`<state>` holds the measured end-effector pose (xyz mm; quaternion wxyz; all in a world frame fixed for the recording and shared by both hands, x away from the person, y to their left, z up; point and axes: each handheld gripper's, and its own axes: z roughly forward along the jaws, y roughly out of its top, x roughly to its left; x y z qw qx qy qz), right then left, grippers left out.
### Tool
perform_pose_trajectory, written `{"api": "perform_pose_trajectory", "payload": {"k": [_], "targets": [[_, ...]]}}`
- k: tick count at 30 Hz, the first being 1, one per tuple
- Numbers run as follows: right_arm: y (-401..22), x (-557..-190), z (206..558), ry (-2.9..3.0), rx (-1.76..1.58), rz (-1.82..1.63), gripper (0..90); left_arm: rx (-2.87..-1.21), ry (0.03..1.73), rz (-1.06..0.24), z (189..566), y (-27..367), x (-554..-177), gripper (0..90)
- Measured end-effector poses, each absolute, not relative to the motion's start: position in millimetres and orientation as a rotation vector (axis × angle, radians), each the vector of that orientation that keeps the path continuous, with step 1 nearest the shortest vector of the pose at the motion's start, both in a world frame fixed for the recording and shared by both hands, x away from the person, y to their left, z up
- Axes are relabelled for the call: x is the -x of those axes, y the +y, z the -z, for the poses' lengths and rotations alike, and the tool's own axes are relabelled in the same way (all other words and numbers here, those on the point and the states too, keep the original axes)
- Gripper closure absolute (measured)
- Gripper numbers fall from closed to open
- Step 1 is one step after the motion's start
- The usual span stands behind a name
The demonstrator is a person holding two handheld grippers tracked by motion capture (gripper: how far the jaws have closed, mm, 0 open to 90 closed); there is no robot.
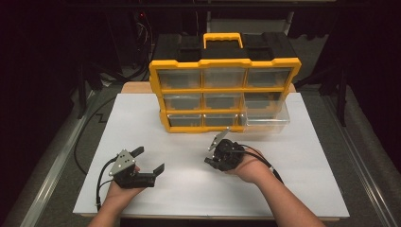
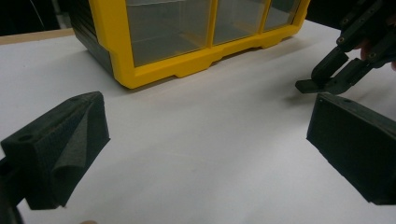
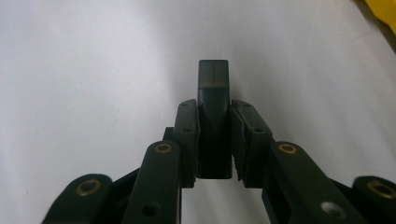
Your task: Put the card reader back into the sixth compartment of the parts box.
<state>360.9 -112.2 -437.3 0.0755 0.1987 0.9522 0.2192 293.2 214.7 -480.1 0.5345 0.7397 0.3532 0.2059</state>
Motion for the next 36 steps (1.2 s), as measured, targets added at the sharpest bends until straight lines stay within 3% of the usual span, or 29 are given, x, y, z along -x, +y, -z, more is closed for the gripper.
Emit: {"api": "perform_pose_trajectory", "payload": {"k": [36], "targets": [[-182.7,-332.1,432.1,2.859,-0.65,-0.598,74.2,-1.746,0.875,-0.513,481.3,218.7,-294.4,0.2]]}}
